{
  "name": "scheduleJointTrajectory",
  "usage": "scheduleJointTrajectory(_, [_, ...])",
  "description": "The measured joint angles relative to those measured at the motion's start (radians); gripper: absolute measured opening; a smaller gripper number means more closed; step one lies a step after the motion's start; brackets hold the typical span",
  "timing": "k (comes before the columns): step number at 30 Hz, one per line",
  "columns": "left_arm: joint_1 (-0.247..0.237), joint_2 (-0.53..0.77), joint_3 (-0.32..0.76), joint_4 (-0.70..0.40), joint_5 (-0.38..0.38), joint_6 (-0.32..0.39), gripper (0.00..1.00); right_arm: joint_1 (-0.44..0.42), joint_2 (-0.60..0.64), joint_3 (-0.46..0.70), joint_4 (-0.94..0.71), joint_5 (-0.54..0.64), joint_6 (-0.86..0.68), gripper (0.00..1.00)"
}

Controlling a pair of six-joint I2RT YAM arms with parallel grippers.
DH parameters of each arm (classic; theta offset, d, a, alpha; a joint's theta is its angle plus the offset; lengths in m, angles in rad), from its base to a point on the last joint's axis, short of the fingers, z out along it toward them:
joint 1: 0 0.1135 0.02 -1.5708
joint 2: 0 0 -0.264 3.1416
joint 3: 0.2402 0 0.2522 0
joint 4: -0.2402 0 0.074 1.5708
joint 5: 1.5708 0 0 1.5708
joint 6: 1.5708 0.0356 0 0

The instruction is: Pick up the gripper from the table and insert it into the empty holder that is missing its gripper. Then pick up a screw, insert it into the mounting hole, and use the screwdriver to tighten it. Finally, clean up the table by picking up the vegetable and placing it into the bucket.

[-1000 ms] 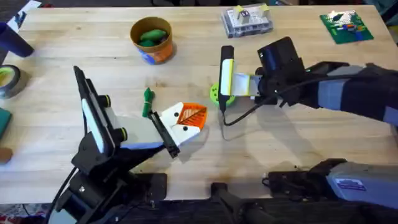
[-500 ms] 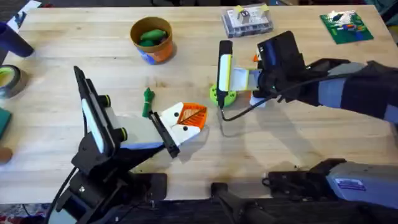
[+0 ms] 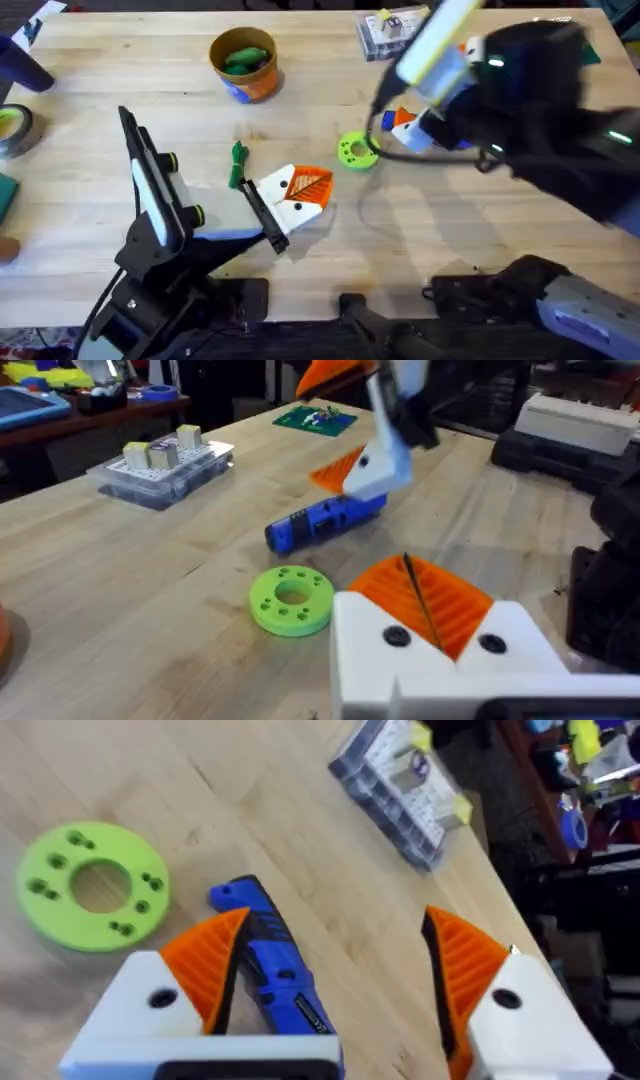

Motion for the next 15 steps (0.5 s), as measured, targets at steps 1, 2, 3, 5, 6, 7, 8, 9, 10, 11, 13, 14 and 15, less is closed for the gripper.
scheduleJointTrajectory(1, [0.000, 0.000, 0.000, 0.000, 0.000, 0.000, 0.012, 0.016, -0.049, 0.000, -0.019, -0.001, 0.022, 0.994])
scheduleJointTrajectory(2, [0.000, 0.000, 0.000, 0.000, 0.000, 0.000, 0.012, 0.034, -0.096, 0.001, -0.038, -0.007, 0.046, 0.994])
scheduleJointTrajectory(3, [0.000, 0.000, 0.000, 0.000, 0.000, 0.000, 0.012, 0.052, -0.142, 0.002, -0.063, -0.017, 0.071, 0.995])
scheduleJointTrajectory(5, [0.000, 0.000, 0.000, 0.000, 0.000, 0.000, 0.012, 0.086, -0.225, 0.002, -0.112, -0.049, 0.126, 0.995])
scheduleJointTrajectory(6, [0.000, 0.000, 0.000, 0.000, 0.000, 0.000, 0.012, 0.102, -0.264, 0.002, -0.138, -0.070, 0.159, 0.995])
scheduleJointTrajectory(7, [0.000, 0.000, 0.000, 0.000, -0.001, 0.000, 0.012, 0.114, -0.296, 0.002, -0.160, -0.090, 0.191, 0.995])
scheduleJointTrajectory(8, [0.000, 0.000, 0.000, 0.000, -0.001, 0.000, 0.012, 0.124, -0.324, 0.002, -0.179, -0.115, 0.227, 0.995])
scheduleJointTrajectory(9, [0.000, 0.000, 0.000, 0.000, 0.000, 0.000, 0.012, 0.132, -0.349, 0.002, -0.196, -0.143, 0.263, 0.995])
scheduleJointTrajectory(10, [0.000, 0.000, 0.000, 0.000, -0.001, 0.000, 0.012, 0.138, -0.370, 0.002, -0.206, -0.173, 0.295, 0.995])
scheduleJointTrajectory(11, [0.000, 0.000, 0.000, 0.000, -0.001, 0.000, 0.012, 0.142, -0.388, 0.002, -0.210, -0.206, 0.325, 0.995])
scheduleJointTrajectory(13, [0.000, 0.000, 0.000, 0.000, -0.001, 0.000, 0.012, 0.146, -0.416, 0.002, -0.211, -0.276, 0.375, 0.995])
scheduleJointTrajectory(14, [0.000, 0.000, 0.000, 0.000, -0.001, 0.000, 0.012, 0.147, -0.426, 0.002, -0.212, -0.309, 0.395, 0.995])
scheduleJointTrajectory(15, [0.000, 0.000, 0.000, 0.000, -0.001, 0.000, 0.012, 0.147, -0.434, 0.002, -0.213, -0.338, 0.412, 0.995])
